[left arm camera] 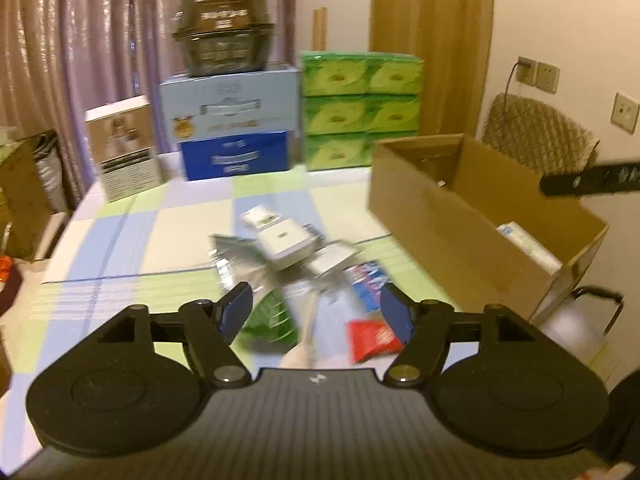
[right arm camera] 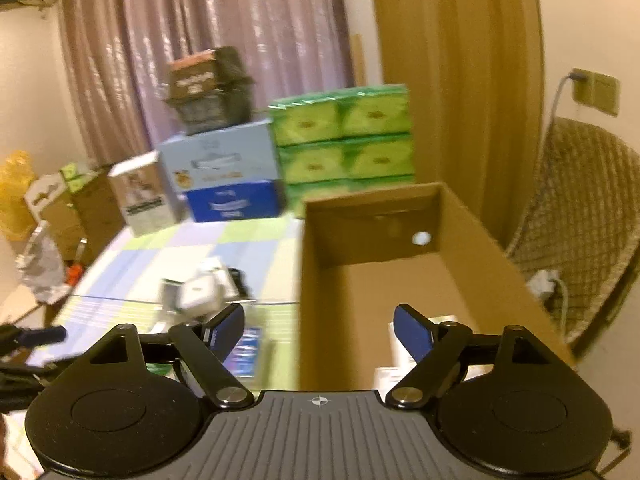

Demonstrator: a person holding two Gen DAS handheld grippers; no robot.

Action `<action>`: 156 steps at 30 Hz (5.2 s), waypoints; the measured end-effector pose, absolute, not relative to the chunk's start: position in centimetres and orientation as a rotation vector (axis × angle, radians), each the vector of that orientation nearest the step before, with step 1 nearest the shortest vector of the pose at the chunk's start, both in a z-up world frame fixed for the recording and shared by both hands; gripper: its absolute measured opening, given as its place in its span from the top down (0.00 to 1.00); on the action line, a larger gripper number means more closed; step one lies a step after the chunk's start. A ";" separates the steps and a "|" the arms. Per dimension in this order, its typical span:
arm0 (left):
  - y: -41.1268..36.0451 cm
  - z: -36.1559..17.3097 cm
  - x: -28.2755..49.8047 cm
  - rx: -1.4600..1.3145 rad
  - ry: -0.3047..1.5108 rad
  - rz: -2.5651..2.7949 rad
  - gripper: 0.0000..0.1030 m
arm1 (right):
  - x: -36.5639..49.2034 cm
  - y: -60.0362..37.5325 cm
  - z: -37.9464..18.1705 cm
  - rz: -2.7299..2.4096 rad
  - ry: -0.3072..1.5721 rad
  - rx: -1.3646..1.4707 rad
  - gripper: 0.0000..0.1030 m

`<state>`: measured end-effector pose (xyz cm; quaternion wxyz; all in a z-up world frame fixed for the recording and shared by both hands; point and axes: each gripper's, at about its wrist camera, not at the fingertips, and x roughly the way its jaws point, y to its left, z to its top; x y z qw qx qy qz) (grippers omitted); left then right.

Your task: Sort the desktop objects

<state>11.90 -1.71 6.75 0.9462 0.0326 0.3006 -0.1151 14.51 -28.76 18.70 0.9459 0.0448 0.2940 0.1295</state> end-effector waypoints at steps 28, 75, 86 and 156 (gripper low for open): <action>4.1 -1.3 12.3 0.145 0.733 -0.252 0.10 | 13.8 -17.8 5.9 0.263 0.781 0.103 0.10; -1.8 -6.2 17.5 0.319 0.769 -0.401 0.74 | 17.8 -15.8 2.7 0.257 0.845 0.042 0.58; -1.0 -5.1 12.8 0.189 0.853 -0.437 0.75 | 13.3 -17.2 3.9 0.285 0.864 0.077 0.59; -1.5 -3.7 6.9 0.141 0.671 -0.309 0.74 | 9.9 -17.0 2.7 0.238 0.814 -0.095 0.27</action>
